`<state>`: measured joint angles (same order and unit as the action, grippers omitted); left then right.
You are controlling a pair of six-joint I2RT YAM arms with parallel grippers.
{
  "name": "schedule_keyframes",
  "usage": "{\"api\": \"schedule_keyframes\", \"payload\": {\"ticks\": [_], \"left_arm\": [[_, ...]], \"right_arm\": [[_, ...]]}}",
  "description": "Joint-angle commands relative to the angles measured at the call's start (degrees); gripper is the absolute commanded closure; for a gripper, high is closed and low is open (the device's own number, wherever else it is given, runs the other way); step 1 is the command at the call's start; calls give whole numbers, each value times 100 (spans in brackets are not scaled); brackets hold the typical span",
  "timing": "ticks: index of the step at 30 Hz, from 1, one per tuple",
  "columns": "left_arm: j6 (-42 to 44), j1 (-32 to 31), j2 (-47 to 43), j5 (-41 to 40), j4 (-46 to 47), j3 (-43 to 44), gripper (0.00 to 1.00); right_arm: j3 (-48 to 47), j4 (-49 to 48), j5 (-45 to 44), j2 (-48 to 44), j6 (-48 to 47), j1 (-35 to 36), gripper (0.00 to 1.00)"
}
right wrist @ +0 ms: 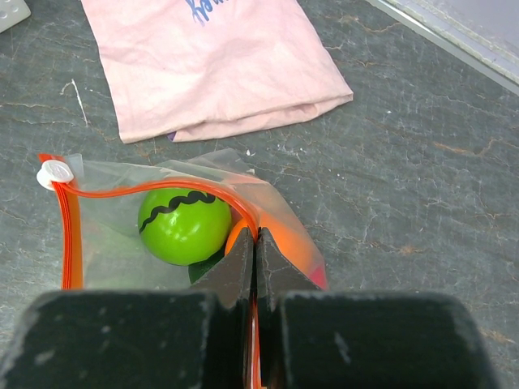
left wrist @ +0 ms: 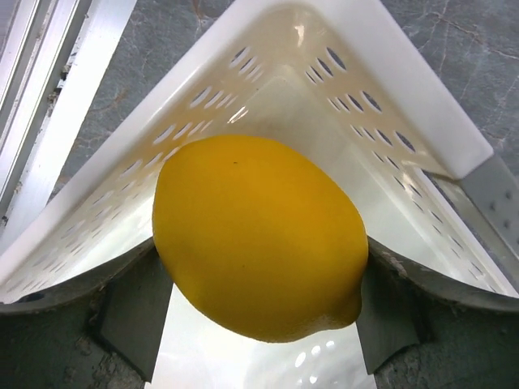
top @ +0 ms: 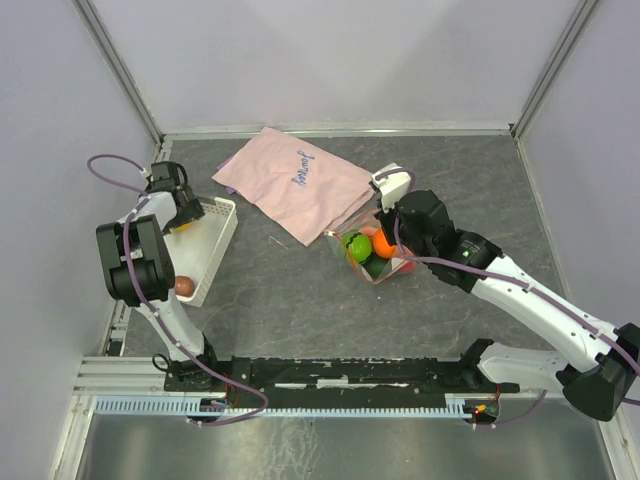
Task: Place the food in the zip-top bag and seal the zipper
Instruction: Pick up the fake fruit from the bin.
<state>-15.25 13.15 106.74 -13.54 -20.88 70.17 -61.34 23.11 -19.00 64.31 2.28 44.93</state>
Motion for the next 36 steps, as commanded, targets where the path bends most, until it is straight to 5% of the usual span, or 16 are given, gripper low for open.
{"api": "schedule_keyframes", "payload": {"ticks": [1, 4, 10, 23, 36], "left_arm": [[-259, 24, -520, -124, 149, -60, 26], [-220, 22, -640, -103, 22, -78, 42], [-193, -25, -878, -1, -458, 0, 59], [-363, -1207, -2885, 1164, -697, -610, 59], [-752, -2914, -4906, 2858, 439, -1970, 59]], "right_arm": [[-8, -290, 34, -5, 62, -34, 98], [-10, -288, 39, -5, 62, -34, 98], [-49, -243, 110, -3, 84, -36, 98], [-360, 82, 237, 187, 147, -37, 98], [-854, 617, -184, 537, 185, -37, 98]]}}
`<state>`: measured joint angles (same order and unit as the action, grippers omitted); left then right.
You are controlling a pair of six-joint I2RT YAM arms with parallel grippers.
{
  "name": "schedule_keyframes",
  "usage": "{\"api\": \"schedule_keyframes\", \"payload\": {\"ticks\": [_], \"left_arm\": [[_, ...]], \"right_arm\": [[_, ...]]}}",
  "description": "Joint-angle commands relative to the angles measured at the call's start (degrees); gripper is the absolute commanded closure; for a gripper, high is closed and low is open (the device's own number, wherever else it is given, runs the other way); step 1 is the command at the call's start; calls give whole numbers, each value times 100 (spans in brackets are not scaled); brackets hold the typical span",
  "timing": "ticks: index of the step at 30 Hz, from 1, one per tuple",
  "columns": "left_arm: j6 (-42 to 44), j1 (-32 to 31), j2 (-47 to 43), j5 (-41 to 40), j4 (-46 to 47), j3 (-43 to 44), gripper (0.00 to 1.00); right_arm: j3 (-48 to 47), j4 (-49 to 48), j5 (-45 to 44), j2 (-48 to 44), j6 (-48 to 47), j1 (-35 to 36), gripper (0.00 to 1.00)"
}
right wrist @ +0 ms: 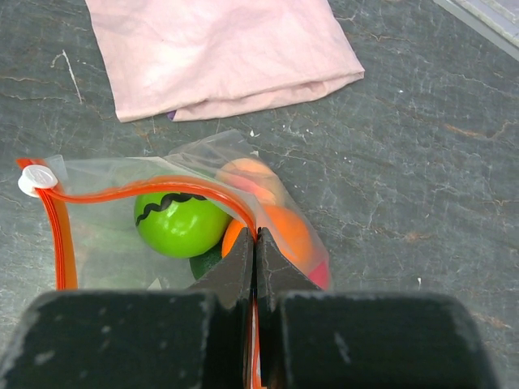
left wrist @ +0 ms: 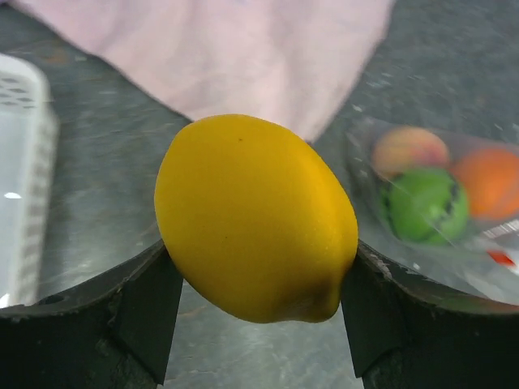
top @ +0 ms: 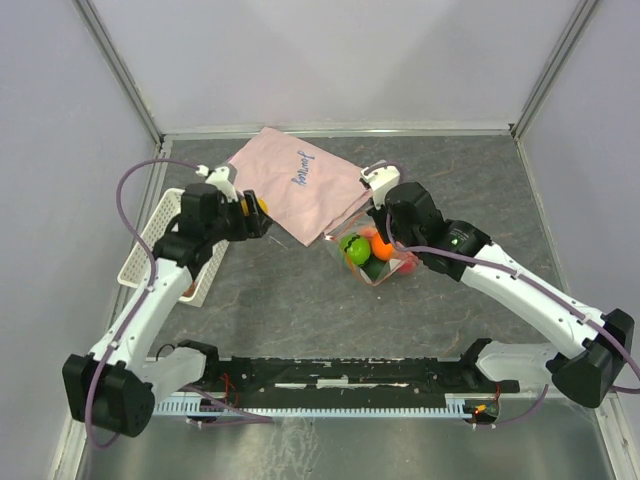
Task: Place the food in the zip-top bag and seal the zipper
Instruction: Pick up the fake fruit from the bin, then place the fake fruit in the zipper food storage bag.
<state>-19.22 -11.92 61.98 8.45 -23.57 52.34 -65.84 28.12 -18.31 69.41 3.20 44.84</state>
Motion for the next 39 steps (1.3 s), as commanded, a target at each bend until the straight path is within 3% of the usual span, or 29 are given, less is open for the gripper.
{"api": "schedule_keyframes", "payload": {"ticks": [1, 7, 15, 24, 39], "left_arm": [[-380, -496, -519, 718, 756, -235, 59], [-679, -997, -1189, 1348, 1379, -682, 59], [-1163, -2215, -1547, 1472, 2350, -1172, 59], [-1215, -3634, -654, 831, 3406, -813, 60], [-1257, -4212, 737, -445, 3280, -177, 59]], "right_arm": [[-444, 166, -267, 34, 101, -28, 98], [-516, 302, -201, 42, 275, -28, 98], [-611, 422, -120, 172, 397, -28, 98], [-707, 413, 231, 59, 497, -28, 98], [-594, 457, 568, -355, 584, -28, 98]]}}
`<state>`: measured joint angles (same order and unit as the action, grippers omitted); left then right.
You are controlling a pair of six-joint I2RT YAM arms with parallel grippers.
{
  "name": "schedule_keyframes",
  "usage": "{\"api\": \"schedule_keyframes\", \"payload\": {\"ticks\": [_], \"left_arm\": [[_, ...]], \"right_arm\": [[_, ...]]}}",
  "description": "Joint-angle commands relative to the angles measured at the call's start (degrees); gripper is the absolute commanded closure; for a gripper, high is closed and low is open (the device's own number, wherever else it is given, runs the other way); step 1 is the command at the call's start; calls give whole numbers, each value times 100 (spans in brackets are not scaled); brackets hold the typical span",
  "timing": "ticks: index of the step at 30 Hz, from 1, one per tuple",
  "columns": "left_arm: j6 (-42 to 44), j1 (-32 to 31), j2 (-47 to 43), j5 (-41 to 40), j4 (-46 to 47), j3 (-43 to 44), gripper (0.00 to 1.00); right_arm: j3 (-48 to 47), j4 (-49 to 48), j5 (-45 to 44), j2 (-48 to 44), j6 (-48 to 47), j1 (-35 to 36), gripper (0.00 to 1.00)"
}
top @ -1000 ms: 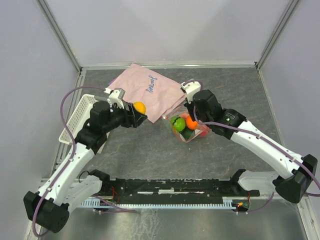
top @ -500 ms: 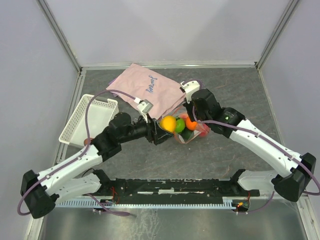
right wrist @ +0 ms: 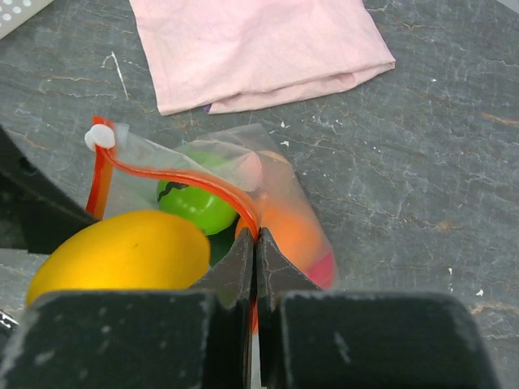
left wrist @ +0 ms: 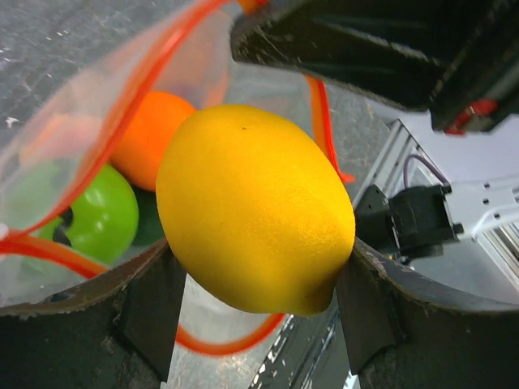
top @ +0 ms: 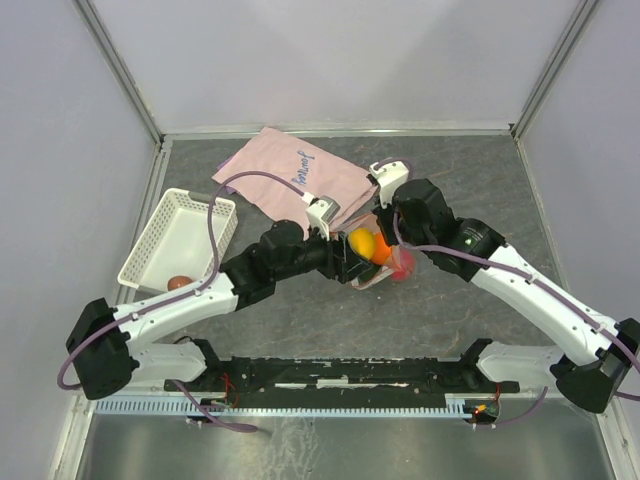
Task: Place the food in the zip-top bag and seal the zipper
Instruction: Place the fake fruit in the zipper food storage bag.
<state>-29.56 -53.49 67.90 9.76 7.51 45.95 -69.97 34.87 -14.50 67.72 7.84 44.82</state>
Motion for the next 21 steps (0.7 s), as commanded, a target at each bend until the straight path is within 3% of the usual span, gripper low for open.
{"api": "schedule_keyframes", "payload": {"ticks": [1, 13, 21], "left_arm": [[-221, -76, 205, -641, 153, 511, 59], [-318, -413, 1076, -2336, -695, 1212, 49], [-303, -425, 1285, -2863, -595, 1250, 36]], "right_arm": [[-170, -233, 231, -193, 127, -26, 98], [-38, -426, 767, -284, 355, -25, 98], [15, -468, 896, -295, 429, -26, 98]]}}
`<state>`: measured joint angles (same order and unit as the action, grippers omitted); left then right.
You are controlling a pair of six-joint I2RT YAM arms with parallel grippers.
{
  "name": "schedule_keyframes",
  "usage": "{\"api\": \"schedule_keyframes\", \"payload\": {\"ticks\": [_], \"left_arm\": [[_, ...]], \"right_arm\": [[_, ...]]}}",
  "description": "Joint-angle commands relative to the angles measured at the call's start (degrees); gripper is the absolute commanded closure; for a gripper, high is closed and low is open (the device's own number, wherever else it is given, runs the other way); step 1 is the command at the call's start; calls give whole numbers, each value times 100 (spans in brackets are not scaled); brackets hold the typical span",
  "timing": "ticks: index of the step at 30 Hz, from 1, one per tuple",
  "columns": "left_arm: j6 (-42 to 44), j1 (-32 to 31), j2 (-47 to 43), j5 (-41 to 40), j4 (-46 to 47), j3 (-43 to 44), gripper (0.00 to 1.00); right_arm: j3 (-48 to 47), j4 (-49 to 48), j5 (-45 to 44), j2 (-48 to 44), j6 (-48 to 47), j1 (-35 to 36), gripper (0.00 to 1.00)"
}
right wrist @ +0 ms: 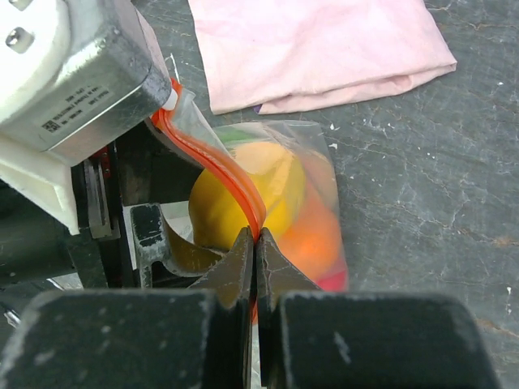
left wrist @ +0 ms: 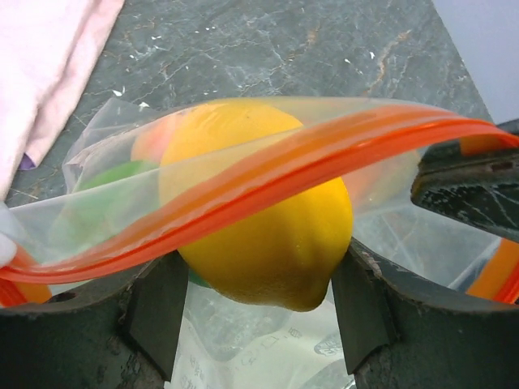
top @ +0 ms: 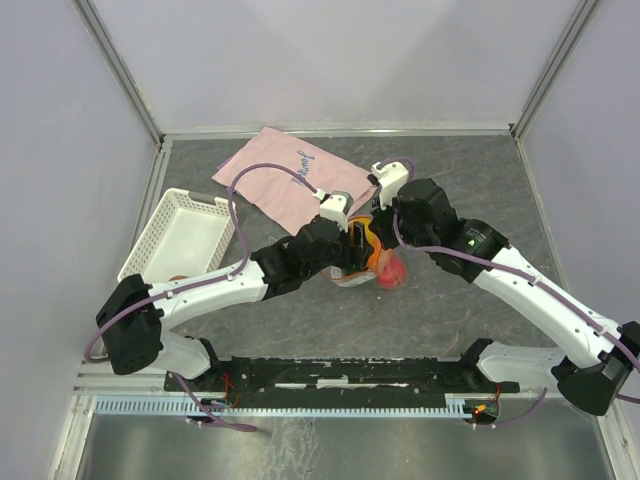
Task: Place the food in the zip-top bag and seal the zipper
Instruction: Place the fake fruit in the zipper food storage bag.
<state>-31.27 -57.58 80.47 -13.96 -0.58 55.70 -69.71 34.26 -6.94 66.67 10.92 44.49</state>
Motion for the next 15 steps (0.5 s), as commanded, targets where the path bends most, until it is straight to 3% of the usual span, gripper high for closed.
{"api": "schedule_keyframes", "payload": {"ticks": [1, 10, 15], "left_arm": [[-126, -14, 23, -492, 228, 270, 34], [-169, -17, -146, -314, 185, 206, 17], [-216, -18, -444, -11, 120, 143, 14]], "right_arm": [[-6, -403, 146, -190, 121, 13, 98], [66, -451, 114, -164, 147, 8, 98], [73, -449, 21, -146, 139, 7, 98]]}}
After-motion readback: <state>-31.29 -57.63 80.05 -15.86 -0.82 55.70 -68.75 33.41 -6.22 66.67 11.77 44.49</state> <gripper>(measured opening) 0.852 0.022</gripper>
